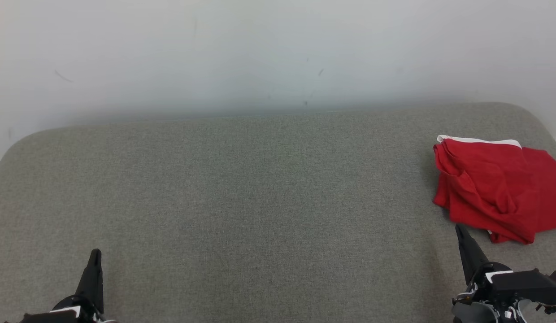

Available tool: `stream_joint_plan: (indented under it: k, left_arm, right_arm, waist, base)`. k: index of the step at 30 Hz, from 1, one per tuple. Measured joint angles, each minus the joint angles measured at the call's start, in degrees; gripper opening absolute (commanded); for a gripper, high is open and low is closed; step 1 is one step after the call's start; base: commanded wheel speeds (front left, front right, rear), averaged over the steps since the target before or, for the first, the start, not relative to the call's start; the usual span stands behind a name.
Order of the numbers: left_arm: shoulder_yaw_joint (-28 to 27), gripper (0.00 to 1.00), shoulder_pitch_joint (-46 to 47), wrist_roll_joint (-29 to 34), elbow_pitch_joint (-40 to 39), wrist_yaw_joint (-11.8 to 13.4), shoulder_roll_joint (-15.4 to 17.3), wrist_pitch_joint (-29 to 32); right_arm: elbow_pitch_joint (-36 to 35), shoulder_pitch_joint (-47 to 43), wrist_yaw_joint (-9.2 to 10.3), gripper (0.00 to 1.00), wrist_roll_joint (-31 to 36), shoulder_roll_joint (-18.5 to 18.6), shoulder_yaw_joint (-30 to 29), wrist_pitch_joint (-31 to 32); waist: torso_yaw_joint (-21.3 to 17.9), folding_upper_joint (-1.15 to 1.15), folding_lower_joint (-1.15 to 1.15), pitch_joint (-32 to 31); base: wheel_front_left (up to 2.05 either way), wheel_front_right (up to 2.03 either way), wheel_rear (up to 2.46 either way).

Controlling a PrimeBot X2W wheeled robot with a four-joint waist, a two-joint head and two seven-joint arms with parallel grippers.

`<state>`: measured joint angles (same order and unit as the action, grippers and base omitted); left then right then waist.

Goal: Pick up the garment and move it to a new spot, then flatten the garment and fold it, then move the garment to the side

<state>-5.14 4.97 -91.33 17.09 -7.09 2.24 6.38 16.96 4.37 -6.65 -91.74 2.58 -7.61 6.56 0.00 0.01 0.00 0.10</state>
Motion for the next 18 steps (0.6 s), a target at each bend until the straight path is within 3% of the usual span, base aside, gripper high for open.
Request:
stream_joint_plan:
  k: [18]
  left_arm:
    - [0.0,0.0,0.0,0.0,0.01,0.0,0.0,0.0]
  right_arm:
    - [0.01,0.01,-0.24,0.0,0.0,0.0,0.01,0.0]
  waist:
    - [0.0,0.0,0.0,0.0]
  base:
    - [0.0,0.0,0.0]
